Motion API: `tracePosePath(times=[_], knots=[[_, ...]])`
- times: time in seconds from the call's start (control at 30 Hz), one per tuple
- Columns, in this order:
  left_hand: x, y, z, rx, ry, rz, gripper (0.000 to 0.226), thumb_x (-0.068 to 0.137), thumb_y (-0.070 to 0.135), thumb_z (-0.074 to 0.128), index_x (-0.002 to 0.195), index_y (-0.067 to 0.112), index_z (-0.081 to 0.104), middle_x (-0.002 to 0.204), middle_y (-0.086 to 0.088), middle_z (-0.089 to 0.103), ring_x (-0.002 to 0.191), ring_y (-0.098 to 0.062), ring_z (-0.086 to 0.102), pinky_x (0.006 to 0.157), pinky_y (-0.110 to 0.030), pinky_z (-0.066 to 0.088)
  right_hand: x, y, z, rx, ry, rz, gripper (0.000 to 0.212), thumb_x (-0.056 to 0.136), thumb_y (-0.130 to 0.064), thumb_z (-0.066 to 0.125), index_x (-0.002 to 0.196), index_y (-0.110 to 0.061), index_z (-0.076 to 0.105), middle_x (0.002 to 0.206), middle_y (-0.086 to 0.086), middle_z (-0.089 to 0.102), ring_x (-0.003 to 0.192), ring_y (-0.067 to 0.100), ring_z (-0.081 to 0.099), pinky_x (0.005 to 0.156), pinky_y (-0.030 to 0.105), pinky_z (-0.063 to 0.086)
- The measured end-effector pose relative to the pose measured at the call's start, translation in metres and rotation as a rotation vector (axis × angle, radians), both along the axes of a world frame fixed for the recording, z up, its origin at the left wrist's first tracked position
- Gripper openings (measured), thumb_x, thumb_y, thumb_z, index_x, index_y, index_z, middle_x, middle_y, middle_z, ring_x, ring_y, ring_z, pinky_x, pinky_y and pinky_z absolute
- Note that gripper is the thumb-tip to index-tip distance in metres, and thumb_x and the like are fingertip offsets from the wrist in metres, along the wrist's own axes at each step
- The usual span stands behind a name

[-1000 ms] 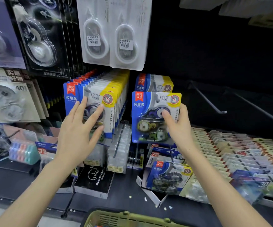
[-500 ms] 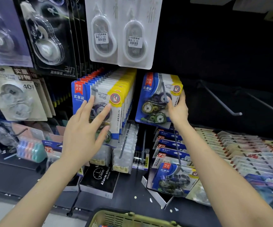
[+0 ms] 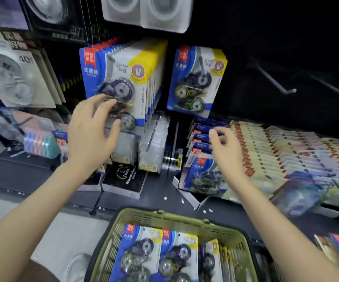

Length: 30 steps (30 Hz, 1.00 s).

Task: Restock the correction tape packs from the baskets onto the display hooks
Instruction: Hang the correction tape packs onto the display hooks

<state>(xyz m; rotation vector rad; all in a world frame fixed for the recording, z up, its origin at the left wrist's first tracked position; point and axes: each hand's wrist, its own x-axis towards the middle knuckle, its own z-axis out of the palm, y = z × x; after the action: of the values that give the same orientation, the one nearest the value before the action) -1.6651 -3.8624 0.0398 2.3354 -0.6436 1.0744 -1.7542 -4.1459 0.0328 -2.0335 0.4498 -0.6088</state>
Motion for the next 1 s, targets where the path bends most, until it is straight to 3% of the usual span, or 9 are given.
tracePosePath(times=[0.07, 0.13, 0.27, 0.33, 0.43, 0.5, 0.63, 0.9, 1.0], knots=[[-0.014, 0.002, -0.025, 0.044, 0.091, -0.014, 0.040, 0.092, 0.025, 0.054, 0.121, -0.002, 0.060, 0.121, -0.024, 0.059, 0.111, -0.041, 0.054, 0.095, -0.045, 0.038, -0.044, 0.010, -0.042, 0.013, 0.045, 0.066, 0.004, 0.099, -0.033, 0.054, 0.100, -0.031, 0.058, 0.087, -0.007, 0.064, 0.081, 0.013, 0.063, 0.073, 0.032, 0.049], [-0.032, 0.005, -0.061, 0.152, 0.210, -0.043, 0.044, 0.091, 0.032, 0.049, 0.118, -0.001, 0.060, 0.118, -0.023, 0.059, 0.106, -0.042, 0.056, 0.091, -0.046, 0.041, -0.084, 0.016, -0.095, 0.005, 0.215, 0.087, 0.003, 0.097, -0.027, 0.058, 0.094, -0.027, 0.060, 0.084, -0.007, 0.065, 0.081, 0.016, 0.062, 0.076, 0.034, 0.048], [-0.071, 0.026, -0.141, 0.333, 0.476, -0.050, 0.057, 0.089, 0.041, 0.039, 0.118, -0.001, 0.062, 0.113, -0.026, 0.062, 0.098, -0.046, 0.060, 0.079, -0.050, 0.053, -0.152, 0.024, -0.197, -0.024, 0.641, 0.114, 0.018, 0.094, -0.030, 0.064, 0.102, -0.014, 0.067, 0.090, -0.001, 0.069, 0.091, 0.024, 0.067, 0.081, 0.037, 0.051], [-0.096, 0.043, -0.183, 0.420, 0.586, -0.025, 0.059, 0.089, 0.044, 0.039, 0.118, -0.003, 0.061, 0.108, -0.028, 0.063, 0.093, -0.048, 0.062, 0.070, -0.053, 0.057, -0.174, 0.030, -0.227, -0.061, 0.766, 0.156, 0.029, 0.095, -0.035, 0.061, 0.111, -0.011, 0.065, 0.092, 0.001, 0.067, 0.085, 0.021, 0.065, 0.070, 0.034, 0.050], [-0.131, 0.063, -0.234, 0.505, 0.765, -0.003, 0.067, 0.091, 0.047, 0.037, 0.131, -0.004, 0.055, 0.114, -0.029, 0.064, 0.103, -0.050, 0.061, 0.078, -0.057, 0.057, -0.185, 0.038, -0.245, -0.177, 0.920, 0.181, 0.048, 0.097, -0.045, 0.055, 0.130, -0.011, 0.051, 0.108, 0.005, 0.062, 0.083, 0.021, 0.065, 0.052, 0.024, 0.040], [-0.151, 0.069, -0.258, 0.479, 0.840, 0.029, 0.071, 0.093, 0.047, 0.035, 0.143, -0.003, 0.044, 0.122, -0.027, 0.061, 0.111, -0.049, 0.058, 0.086, -0.056, 0.054, -0.182, 0.042, -0.249, -0.171, 0.948, 0.142, 0.061, 0.096, -0.047, 0.055, 0.141, -0.008, 0.041, 0.122, 0.011, 0.061, 0.097, 0.025, 0.067, 0.063, 0.030, 0.048], [-0.179, 0.063, -0.271, 0.273, 0.947, 0.098, 0.062, 0.098, 0.026, 0.049, 0.150, 0.001, 0.029, 0.125, -0.026, 0.056, 0.109, -0.046, 0.056, 0.086, -0.055, 0.051, -0.172, 0.050, -0.260, 0.169, 0.951, 0.023, 0.079, 0.092, -0.039, 0.066, 0.148, 0.003, 0.029, 0.143, 0.018, 0.049, 0.128, 0.034, 0.051, 0.094, 0.035, 0.045], [-0.181, 0.055, -0.264, 0.152, 1.007, 0.102, 0.064, 0.099, 0.024, 0.052, 0.154, 0.007, 0.025, 0.122, -0.019, 0.055, 0.103, -0.035, 0.056, 0.076, -0.046, 0.051, -0.168, 0.056, -0.269, 0.587, 0.846, -0.242, 0.054, 0.082, -0.024, 0.080, 0.122, 0.004, 0.059, 0.118, 0.012, 0.066, 0.112, 0.031, 0.061, 0.090, 0.038, 0.048], [-0.181, 0.058, -0.266, 0.159, 1.057, 0.102, 0.067, 0.098, 0.030, 0.054, 0.153, 0.007, 0.025, 0.123, -0.018, 0.054, 0.106, -0.032, 0.055, 0.078, -0.043, 0.051, -0.171, 0.053, -0.249, 0.637, 0.655, -0.251, 0.024, 0.086, -0.006, 0.073, 0.108, -0.005, 0.065, 0.105, 0.008, 0.069, 0.098, 0.026, 0.063, 0.085, 0.036, 0.048]])
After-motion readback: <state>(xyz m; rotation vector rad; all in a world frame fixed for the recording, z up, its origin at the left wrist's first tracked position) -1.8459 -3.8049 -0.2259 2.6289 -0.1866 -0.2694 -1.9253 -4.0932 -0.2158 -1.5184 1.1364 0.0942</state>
